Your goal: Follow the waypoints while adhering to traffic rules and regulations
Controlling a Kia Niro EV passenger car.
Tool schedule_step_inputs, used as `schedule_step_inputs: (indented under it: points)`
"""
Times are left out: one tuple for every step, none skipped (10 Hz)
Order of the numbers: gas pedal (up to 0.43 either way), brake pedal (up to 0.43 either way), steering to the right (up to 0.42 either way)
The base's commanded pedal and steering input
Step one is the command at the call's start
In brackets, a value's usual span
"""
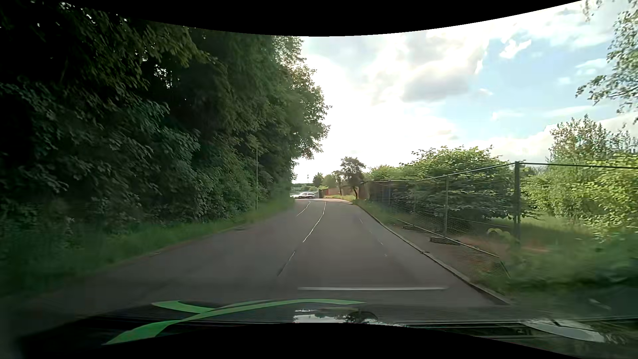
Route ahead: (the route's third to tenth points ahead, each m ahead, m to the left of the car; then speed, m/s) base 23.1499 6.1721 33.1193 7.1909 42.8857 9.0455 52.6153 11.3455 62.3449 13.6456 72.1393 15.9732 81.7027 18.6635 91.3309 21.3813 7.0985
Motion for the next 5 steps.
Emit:
schedule_step_inputs:
  points:
    - [0.138, 0.0, 0.0]
    - [0.138, 0.0, 0.0]
    - [0.138, 0.0, 0.0]
    - [0.138, 0.0, 0.0]
    - [0.138, 0.0, 0.0]
